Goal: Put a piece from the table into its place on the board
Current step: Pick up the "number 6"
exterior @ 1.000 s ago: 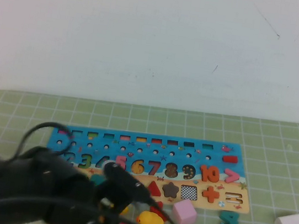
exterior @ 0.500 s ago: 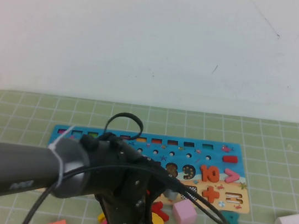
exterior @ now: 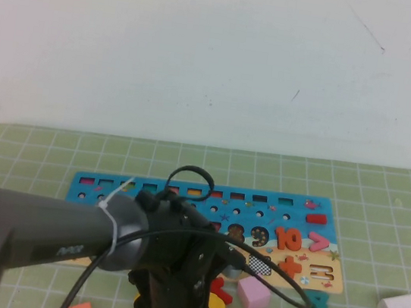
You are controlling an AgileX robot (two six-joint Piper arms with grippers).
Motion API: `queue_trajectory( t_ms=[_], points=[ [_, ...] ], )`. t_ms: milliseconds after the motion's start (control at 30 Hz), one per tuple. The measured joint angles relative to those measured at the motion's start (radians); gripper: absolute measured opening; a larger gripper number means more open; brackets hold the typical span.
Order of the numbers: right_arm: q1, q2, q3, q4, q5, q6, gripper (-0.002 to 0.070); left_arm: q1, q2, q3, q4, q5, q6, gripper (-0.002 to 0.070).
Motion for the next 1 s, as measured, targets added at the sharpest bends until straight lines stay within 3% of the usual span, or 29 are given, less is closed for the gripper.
queue_trajectory(
  t_ms=[1000],
  points=[
    [0.000, 0.000, 0.000, 0.000, 0.000, 0.000, -0.0001, 0.000, 0.046, 0.000, 0.033, -0.061, -0.077, 0.0454]
  ],
)
